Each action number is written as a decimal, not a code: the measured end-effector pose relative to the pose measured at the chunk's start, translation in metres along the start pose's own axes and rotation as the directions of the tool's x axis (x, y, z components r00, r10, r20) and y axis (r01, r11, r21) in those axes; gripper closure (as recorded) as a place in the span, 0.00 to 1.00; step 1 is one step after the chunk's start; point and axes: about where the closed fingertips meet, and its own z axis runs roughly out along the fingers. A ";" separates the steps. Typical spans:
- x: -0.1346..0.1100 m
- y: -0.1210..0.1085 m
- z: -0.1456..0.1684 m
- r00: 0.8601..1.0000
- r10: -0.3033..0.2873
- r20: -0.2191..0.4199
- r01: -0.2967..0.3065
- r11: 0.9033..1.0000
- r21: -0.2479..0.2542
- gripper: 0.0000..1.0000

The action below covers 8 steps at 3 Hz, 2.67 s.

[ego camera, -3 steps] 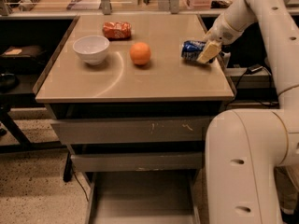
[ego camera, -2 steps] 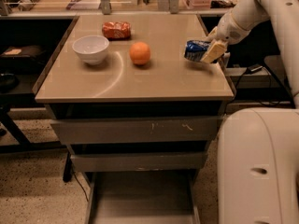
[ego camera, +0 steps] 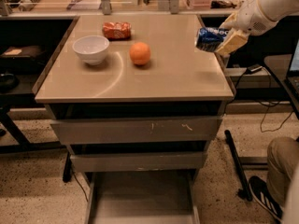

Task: Place pepsi can into bottom drawer

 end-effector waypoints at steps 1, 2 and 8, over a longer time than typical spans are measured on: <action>-0.005 0.014 -0.068 1.000 -0.017 0.024 0.013 0.985 0.171 1.00; -0.009 0.047 -0.102 0.998 -0.032 0.054 0.016 0.961 0.275 1.00; 0.120 0.379 0.015 0.988 0.147 -0.042 -0.149 0.987 -0.063 1.00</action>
Offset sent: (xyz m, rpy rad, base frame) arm -0.2058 -0.0409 -0.1419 -0.0007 0.0125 -0.1336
